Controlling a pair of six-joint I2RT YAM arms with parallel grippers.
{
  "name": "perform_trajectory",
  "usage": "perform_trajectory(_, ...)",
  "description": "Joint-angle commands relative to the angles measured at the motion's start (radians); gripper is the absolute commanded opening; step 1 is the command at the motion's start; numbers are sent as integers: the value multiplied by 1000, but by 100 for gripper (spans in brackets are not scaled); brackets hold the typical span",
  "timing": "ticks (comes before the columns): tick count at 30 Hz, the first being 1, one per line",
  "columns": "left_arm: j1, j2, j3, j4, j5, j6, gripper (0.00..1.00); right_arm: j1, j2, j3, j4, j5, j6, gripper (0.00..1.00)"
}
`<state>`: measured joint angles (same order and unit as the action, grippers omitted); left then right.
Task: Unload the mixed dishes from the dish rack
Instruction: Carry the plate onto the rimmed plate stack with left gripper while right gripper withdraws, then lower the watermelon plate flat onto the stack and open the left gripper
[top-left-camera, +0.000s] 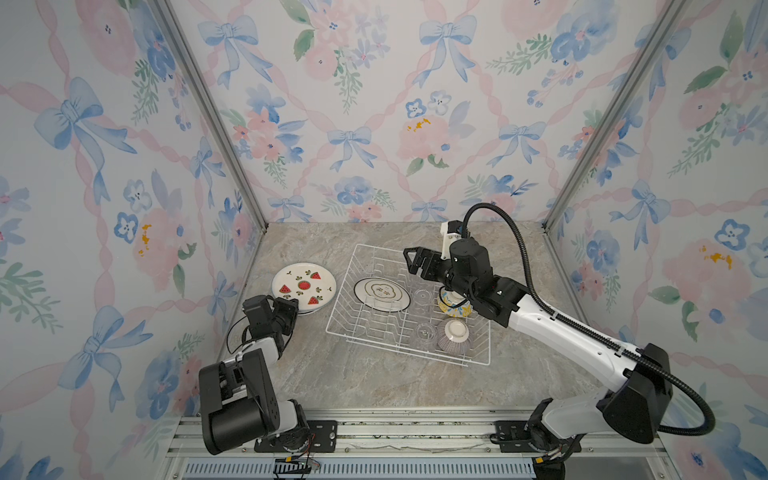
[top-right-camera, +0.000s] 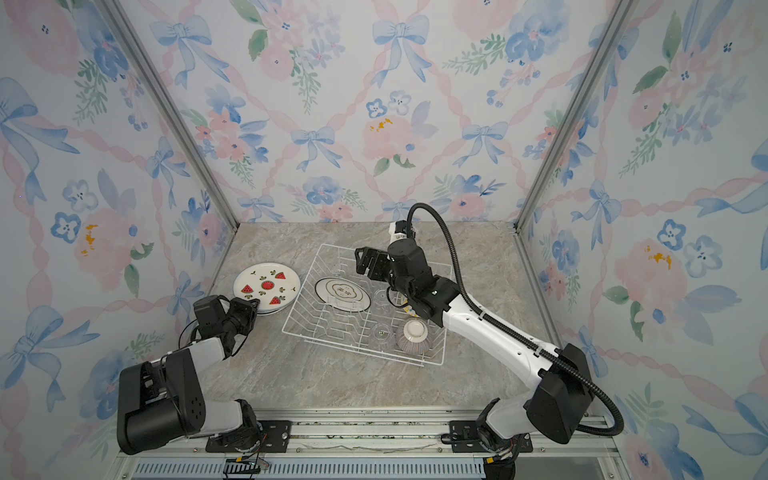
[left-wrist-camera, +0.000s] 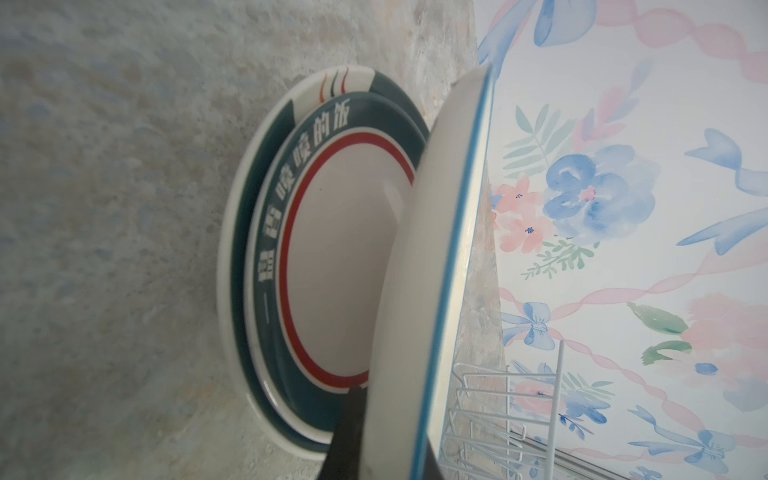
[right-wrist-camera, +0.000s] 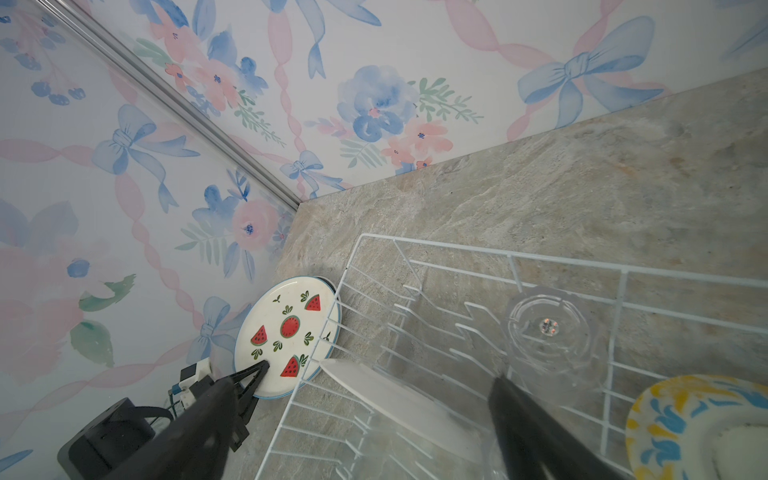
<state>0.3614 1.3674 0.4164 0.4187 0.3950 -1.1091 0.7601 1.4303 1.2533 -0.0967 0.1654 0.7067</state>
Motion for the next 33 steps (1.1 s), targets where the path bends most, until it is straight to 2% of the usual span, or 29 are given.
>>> perform_trajectory(1, 10, 13, 35, 82, 41, 46, 0, -5, -17, -6, -20, 11, 11, 97)
perform_trajectory(4, 16, 27, 40, 71, 46, 66, 2, -3, -25, -11, -26, 23, 12, 97)
perform_trajectory(6, 20, 31, 41, 63, 51, 77, 32, -2, -30, -15, -24, 25, 10, 97)
perform_trajectory(7, 22, 30, 42, 57, 53, 79, 40, -1, -31, -15, -24, 26, 10, 97)
perform_trajectory(11, 28, 28, 42, 42, 47, 85, 54, 1, -31, -18, -27, 26, 9, 97)
perform_trajectory(16, 33, 21, 51, -3, 39, 95, 82, 1, -34, -20, -27, 23, 2, 97)
perform_trajectory(18, 33, 9, 50, -28, 36, 98, 98, -2, -37, -20, -26, 23, -2, 97)
perform_trajectory(22, 33, -34, 69, -143, -13, 125, 98, -4, -37, -16, -21, 3, -34, 97)
perform_trajectory(27, 24, -100, 141, -363, -140, 218, 98, -3, -29, 7, -45, -38, -75, 97)
perform_trajectory(33, 0, -73, 187, -434, -200, 242, 98, -3, -41, 0, -63, -79, -110, 97)
